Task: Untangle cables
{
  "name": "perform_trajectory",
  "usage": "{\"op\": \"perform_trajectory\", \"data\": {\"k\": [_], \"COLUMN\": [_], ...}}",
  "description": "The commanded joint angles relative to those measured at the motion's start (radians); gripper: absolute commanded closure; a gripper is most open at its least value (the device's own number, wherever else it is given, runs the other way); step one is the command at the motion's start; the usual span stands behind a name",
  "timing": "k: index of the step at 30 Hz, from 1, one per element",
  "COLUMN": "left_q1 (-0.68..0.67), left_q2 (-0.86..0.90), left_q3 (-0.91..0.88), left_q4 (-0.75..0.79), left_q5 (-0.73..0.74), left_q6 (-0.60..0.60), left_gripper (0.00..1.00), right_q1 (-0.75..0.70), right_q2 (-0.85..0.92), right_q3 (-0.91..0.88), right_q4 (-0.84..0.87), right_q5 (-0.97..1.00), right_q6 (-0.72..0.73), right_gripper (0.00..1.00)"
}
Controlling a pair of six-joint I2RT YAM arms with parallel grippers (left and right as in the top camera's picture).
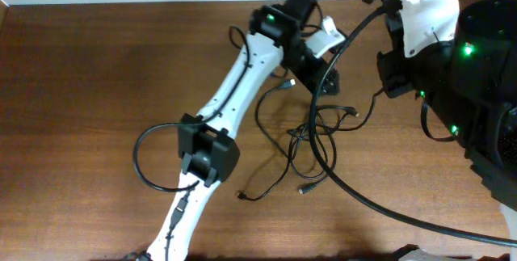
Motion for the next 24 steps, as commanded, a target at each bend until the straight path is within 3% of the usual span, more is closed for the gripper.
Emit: {"op": "perform_trajectory", "data": {"k": [1,4,7,15,16,17,18,20,24], "left_q1": [-0.062,-0.095,-0.100,-0.103,-0.105,-0.107,-0.108,-0.108,-0.104], "left_q2": [0.049,0.049,0.049,0.050,0.053,0.061,0.065,0.095,0.135], "left_q3": [0.002,0.002,0.003,0.003,0.003,0.003,0.002,0.002,0.002], "left_q4": [-0.023,-0.145,-0.238,-0.269,-0.266,-0.261,-0.261,-0.261,-0.259], "left_q5": [-0.071,-0.071,-0.071,-0.055,-0.055,-0.055,-0.055,-0.055,-0.067], "left_q6": [0.058,0.360,0.510,0.554,0.555,0.554,0.554,0.549,0.537], "left_gripper": [0.02,0.02,0.02,0.01,0.09,0.53,0.60,1.00,1.00], "right_q1": [0.004,0.004,0.004,0.004,0.004,0.004,0.004,0.004,0.004], "right_q2": [-0.017,-0.017,-0.017,-0.017,-0.017,-0.017,-0.017,-0.017,-0.018], "right_q3": [0.019,0.019,0.019,0.019,0.019,0.019,0.019,0.019,0.019], "right_q4": [0.000,-0.006,-0.009,-0.015,-0.015,-0.018,-0.022,-0.030,-0.033], "right_q5": [-0.006,-0.006,-0.006,-0.006,-0.006,-0.006,-0.006,-0.006,-0.006], "right_q6": [0.013,0.012,0.012,0.013,0.013,0.013,0.013,0.013,0.012], "right_gripper": [0.96,0.96,0.96,0.96,0.96,0.96,0.96,0.96,0.96]}}
